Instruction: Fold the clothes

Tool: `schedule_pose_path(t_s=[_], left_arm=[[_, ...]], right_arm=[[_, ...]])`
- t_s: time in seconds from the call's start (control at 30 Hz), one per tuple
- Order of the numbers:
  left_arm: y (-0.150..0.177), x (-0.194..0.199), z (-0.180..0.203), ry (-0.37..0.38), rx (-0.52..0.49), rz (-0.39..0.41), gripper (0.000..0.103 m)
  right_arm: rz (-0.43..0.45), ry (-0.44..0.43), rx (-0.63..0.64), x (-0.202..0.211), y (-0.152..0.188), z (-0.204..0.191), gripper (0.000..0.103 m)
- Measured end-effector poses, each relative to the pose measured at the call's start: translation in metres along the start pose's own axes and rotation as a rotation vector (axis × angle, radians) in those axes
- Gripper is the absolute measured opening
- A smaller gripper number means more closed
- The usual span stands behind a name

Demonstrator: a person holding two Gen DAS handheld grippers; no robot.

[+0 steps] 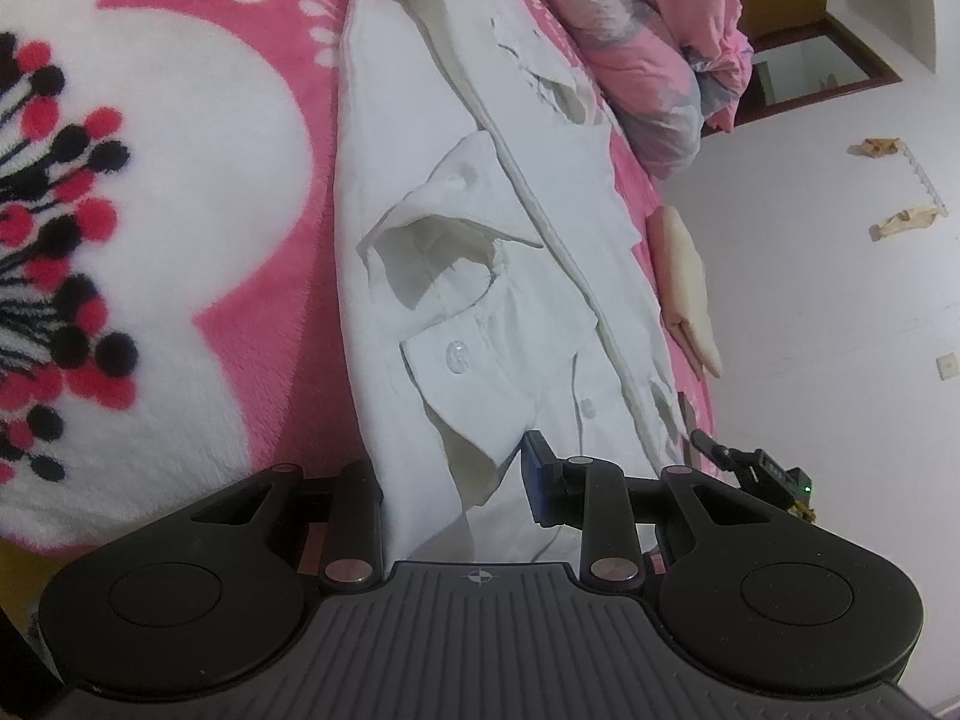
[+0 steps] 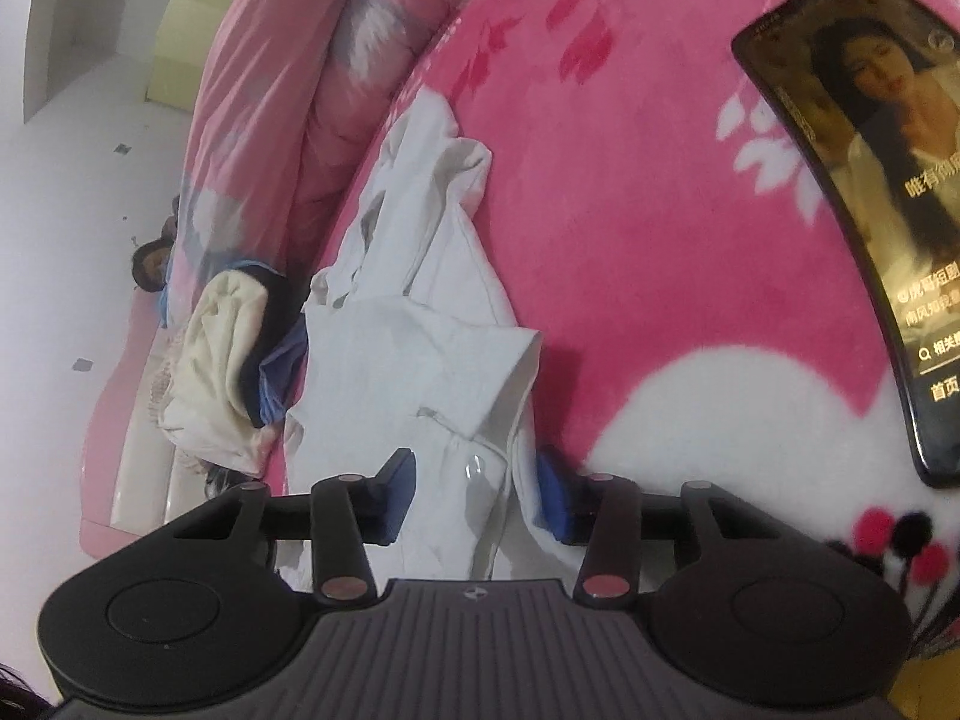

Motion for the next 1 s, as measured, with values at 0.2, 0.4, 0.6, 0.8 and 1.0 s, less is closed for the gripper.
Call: schedule_pose_path(t_s=[0.2, 0.4, 0.6, 0.8, 1.0], left_arm=[[0.001, 0.0, 0.002, -0.005, -0.006, 0.005, 0.026], [0.002, 0.005, 0.011, -0.045, -0.098, 0.042, 0.006], [-0.01, 0.022, 0.026, 0.011, -0.139, 0.126, 0.003], [-0.032, 0.03, 0.039, 0.039, -0.18, 0.197, 0.003], [-0.068, 0.035, 0.055, 0.04, -0.246, 0.266, 0.003]], right_arm=[[-0.028, -0.015, 0.035, -0.012, 0.004, -0.008, 0.039], [-0.047, 0.025, 0.076, -0.019, 0.02, -0.013, 0.005], [0.025, -0.041, 0.097, -0.01, 0.023, -0.035, 0.003], [0.088, -0.111, 0.103, -0.004, 0.011, -0.056, 0.003], [0.143, -0.154, 0.146, -0.01, -0.012, -0.082, 0.003]])
Point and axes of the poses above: each gripper's, at about its wrist camera, not at the fingertips, and x roughly against the way its jaws point, z to its right, y to its underside, the point moved 5 cm from there along -x, roughly the way its jaws point, and after that the axes turned 4 degrees about z, right-handed, at the moved point
